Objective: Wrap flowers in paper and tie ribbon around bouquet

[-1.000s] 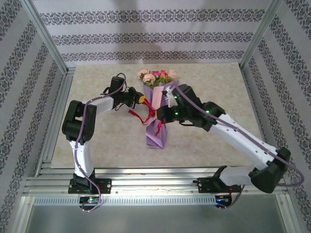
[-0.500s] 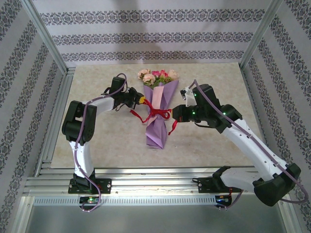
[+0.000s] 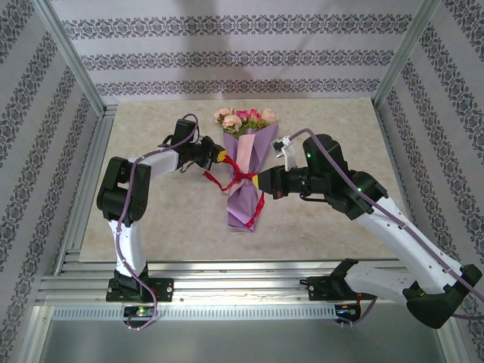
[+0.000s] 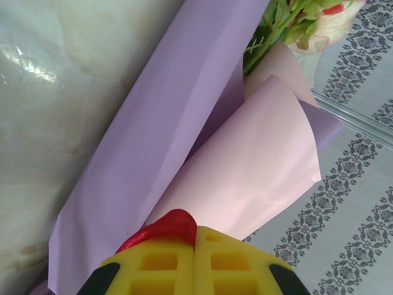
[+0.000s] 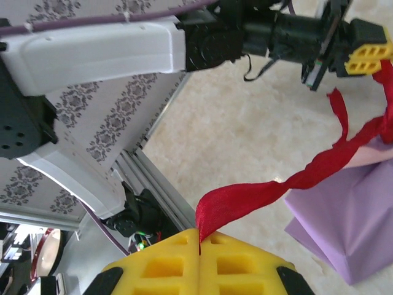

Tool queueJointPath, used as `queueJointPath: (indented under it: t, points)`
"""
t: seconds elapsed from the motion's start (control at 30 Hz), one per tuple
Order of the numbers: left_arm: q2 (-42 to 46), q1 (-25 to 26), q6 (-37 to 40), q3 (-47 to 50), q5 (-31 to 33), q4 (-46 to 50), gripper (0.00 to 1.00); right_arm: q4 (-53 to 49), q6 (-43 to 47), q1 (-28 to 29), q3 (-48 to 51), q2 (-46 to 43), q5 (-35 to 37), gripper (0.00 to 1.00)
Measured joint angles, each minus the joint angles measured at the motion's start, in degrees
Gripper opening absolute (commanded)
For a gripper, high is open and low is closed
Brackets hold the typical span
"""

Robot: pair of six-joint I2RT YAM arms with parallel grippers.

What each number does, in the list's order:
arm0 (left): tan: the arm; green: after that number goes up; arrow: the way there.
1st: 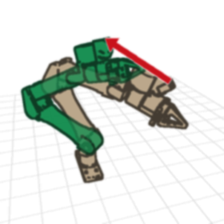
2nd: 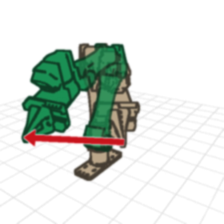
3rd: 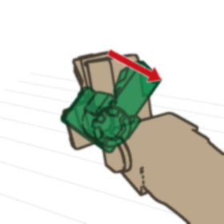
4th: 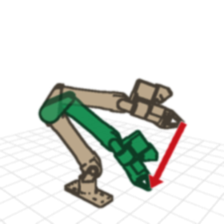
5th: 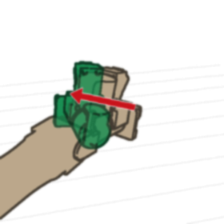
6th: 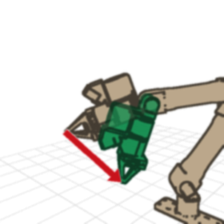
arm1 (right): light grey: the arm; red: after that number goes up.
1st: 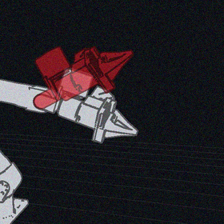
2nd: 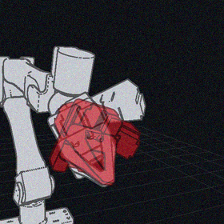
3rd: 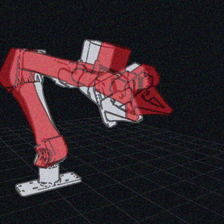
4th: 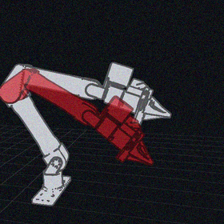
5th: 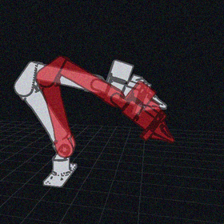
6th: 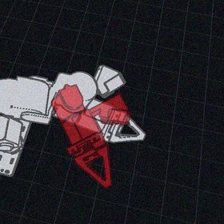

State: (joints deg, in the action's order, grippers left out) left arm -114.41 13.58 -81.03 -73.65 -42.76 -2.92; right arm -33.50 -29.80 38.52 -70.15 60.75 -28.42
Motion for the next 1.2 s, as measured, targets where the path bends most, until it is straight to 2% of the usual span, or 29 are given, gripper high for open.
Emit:
queueJointPath:
  t: [0.2, 0.37, 0.53, 0.77, 0.83, 0.93, 0.97, 1.1, 1.2]
  points:
    - [-0.1, 0.5, 0.0, 0.0, 0.0, 0.0, 0.0, 0.8, 0.0, -1.3, -0.1, -3.4, 0.0, 0.0]
    - [-0.1, 0.7, 0.0, 0.0, 0.0, 0.0, 0.0, -0.1, 0.5, -8.8, 2.3, -5.6, 0.7, 0.0]
    - [-0.1, 0.8, 0.0, 0.0, 0.0, 0.0, 0.0, -2.6, 2.1, -15.0, 5.2, 0.0, 1.5, 0.0]
    - [1.4, 2.0, 0.0, 0.7, 0.9, 0.6, 0.0, -6.8, 3.1, -21.7, 7.6, 13.4, 9.9, 0.01]
    - [2.7, 2.4, 0.0, 1.7, 1.2, 0.9, 0.0, -7.4, 2.7, -22.8, 7.3, 17.1, 12.0, 0.09]
    - [5.1, 2.8, 0.0, 3.4, 1.6, 1.2, 0.0, -8.9, 1.4, -22.9, 5.9, 22.6, 14.5, 0.31]
    - [6.0, 2.9, 0.0, 4.0, 1.8, 1.4, 0.0, -9.4, 0.6, -22.9, 5.7, 24.0, 15.6, 0.35]
    - [8.6, 2.9, 0.0, 5.6, 3.1, 2.8, 0.0, -10.8, -3.6, -22.3, 6.6, 24.3, 20.3, 0.42]
    - [9.8, 2.9, 0.0, 6.3, 3.6, 3.4, 0.0, -10.6, -9.1, -19.1, 7.8, 20.9, 22.9, 0.37]
